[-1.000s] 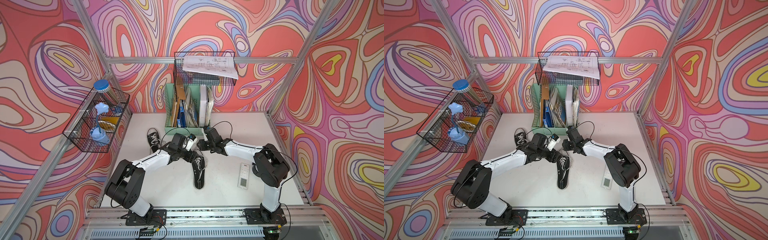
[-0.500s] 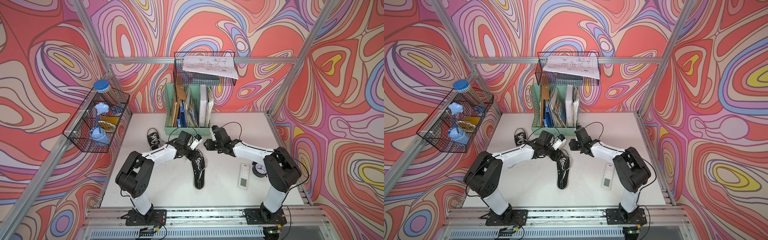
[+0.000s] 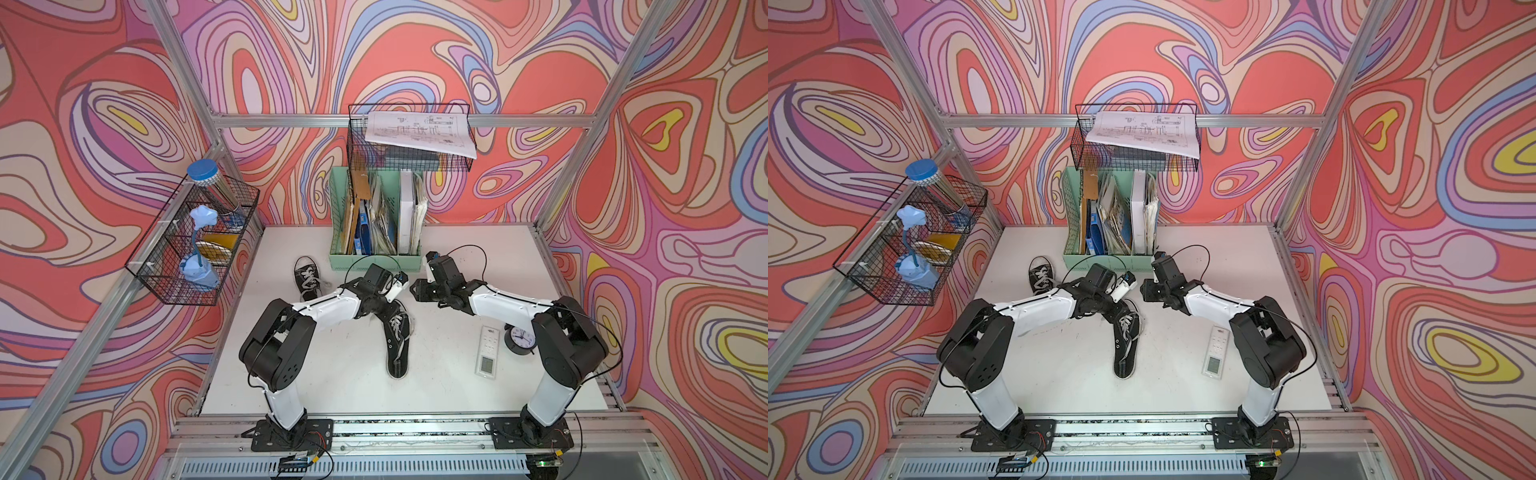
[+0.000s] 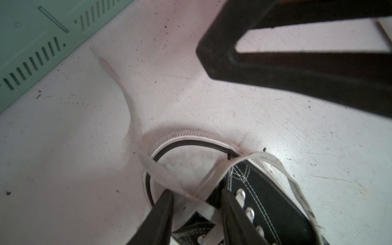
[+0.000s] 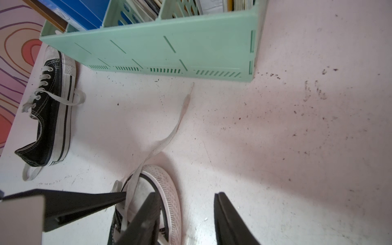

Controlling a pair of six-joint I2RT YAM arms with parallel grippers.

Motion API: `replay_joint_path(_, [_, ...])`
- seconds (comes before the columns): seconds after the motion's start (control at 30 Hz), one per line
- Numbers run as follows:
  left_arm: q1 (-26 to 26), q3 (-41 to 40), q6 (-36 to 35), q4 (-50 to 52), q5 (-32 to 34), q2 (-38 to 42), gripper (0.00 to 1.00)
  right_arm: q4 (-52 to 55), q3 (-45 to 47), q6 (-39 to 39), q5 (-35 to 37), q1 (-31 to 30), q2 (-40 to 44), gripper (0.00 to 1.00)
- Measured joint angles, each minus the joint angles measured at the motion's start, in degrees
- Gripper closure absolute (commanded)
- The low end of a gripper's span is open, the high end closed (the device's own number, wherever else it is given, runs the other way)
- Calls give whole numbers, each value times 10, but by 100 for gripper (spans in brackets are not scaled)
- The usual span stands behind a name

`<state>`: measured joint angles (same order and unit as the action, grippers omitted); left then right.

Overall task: Tie the shoes
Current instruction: Cross the shoelace with the shoelace.

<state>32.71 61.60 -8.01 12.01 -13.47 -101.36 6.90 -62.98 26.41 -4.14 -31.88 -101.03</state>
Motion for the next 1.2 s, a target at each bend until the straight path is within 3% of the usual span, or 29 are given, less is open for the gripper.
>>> replay_joint_path(0.23, [4,-3,1,-7,5,0,80,0,0,-3,-1,3,8,57])
replay_joint_path(0.5, [5,-15,3,-7,6,12,84,4,0,-7,-1,7,9,58])
replay_joint_path(0.67, [7,-24,7,-7,6,21,100,4,0,-9,-5,7,9,58])
replay_joint_path(0.93, [7,-29,32,31,4,55,100,-6,35,-40,-26,7,50,59])
replay_joint_path(1.2, [7,-37,99,79,-31,125,100,-75,119,-89,-101,7,121,67])
